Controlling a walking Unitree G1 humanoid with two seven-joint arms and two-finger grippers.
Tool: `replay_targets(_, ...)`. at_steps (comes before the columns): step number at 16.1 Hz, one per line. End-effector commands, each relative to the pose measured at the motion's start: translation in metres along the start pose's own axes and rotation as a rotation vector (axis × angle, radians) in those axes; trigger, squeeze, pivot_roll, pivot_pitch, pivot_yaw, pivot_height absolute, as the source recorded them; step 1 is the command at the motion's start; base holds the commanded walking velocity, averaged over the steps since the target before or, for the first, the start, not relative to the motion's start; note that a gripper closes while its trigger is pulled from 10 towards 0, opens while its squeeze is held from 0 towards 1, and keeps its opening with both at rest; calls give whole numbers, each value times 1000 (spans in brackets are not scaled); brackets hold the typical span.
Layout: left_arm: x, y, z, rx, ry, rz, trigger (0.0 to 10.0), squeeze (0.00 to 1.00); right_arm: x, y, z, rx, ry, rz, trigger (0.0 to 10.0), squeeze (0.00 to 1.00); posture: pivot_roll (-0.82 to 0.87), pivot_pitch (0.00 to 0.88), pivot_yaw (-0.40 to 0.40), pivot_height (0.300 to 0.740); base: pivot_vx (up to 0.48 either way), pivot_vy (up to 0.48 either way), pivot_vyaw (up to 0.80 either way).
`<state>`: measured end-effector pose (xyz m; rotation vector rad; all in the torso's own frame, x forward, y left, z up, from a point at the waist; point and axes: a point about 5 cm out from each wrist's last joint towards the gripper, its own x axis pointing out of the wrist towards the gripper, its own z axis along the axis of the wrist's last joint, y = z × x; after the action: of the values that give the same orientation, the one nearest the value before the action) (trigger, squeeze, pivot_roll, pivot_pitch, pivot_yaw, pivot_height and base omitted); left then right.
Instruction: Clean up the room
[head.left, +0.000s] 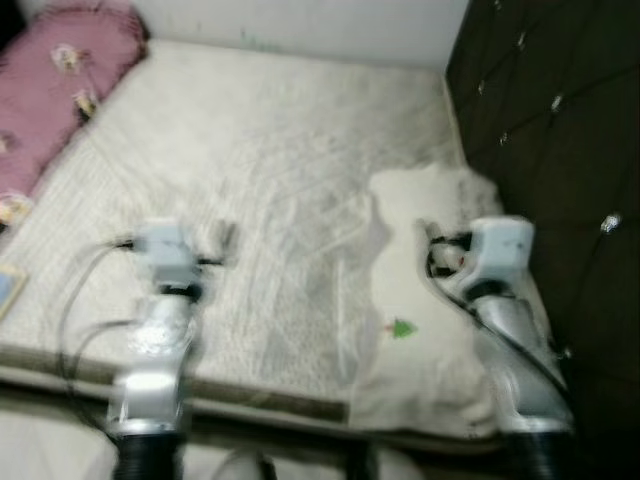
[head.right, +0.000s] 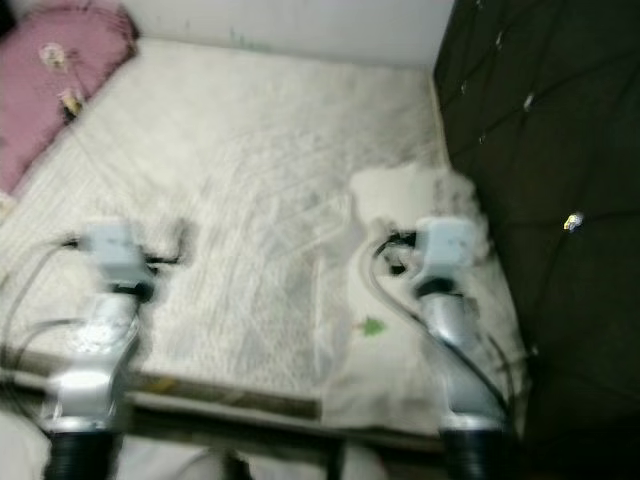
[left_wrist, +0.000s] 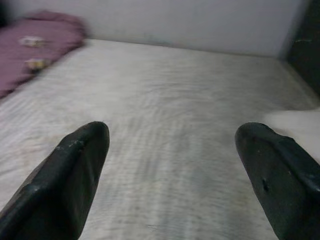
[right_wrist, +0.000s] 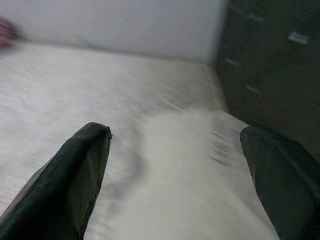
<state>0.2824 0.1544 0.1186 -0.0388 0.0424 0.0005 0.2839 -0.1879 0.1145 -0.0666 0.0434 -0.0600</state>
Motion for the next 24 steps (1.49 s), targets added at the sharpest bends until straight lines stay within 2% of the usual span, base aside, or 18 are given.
replay_targets(1, 0, 11, 2, 30, -5, 37, 10000, 0, 0, 14, 0, 24, 1, 65, 10000, 0, -32, 67, -18, 740, 0, 480, 0)
replay_targets(2, 0, 11, 2, 31, -6, 40, 10000, 0, -1, 16, -6, 133, 63, 36, 10000, 0, -32, 67, -18, 740, 0, 480, 0)
replay_targets(3, 0, 11, 2, 32, -6, 40, 10000, 0, -1, 14, -8, 183, 89, 3, 10000, 0, -30, 65, -18, 740, 0, 480, 0)
replay_targets(5, 1, 9, 2, 35, -13, 39, 10000, 0, 0, 11, -12, 43, 109, 17, 10000, 0, -32, 63, -17, 740, 0, 480, 0)
replay_targets(8, 1, 8, 3, 26, -15, 33, 10000, 0, -1, 16, -7, 104, 92, 65, 10000, 0, -34, 65, -18, 740, 0, 480, 0)
replay_targets(12, 1, 5, 3, -7, -16, 29, 10000, 0, -2, 21, -8, 131, 99, 99, 10000, 0, -34, 73, -22, 740, 0, 480, -800)
replay_targets(14, 1, 5, 3, 0, -17, 29, 10000, 0, -2, 22, -5, 172, 80, 122, 10000, 0, -34, 73, -22, 740, 0, 480, 0)
replay_targets(20, 1, 6, 4, 7, -17, 28, 10000, 0, -2, 19, -9, 164, 110, 109, 10000, 0, -34, 81, -23, 740, 0, 480, 0)
replay_targets(23, 2, 4, 4, 7, -18, 27, 10000, 0, -2, 21, -9, 88, 96, 99, 10000, 0, -35, 82, -22, 740, 0, 480, 0)
replay_targets(24, 2, 5, 3, 7, -15, 28, 10000, 0, -2, 24, -10, 116, 86, 131, 10000, 0, -34, 72, -12, 740, 0, 480, 0)
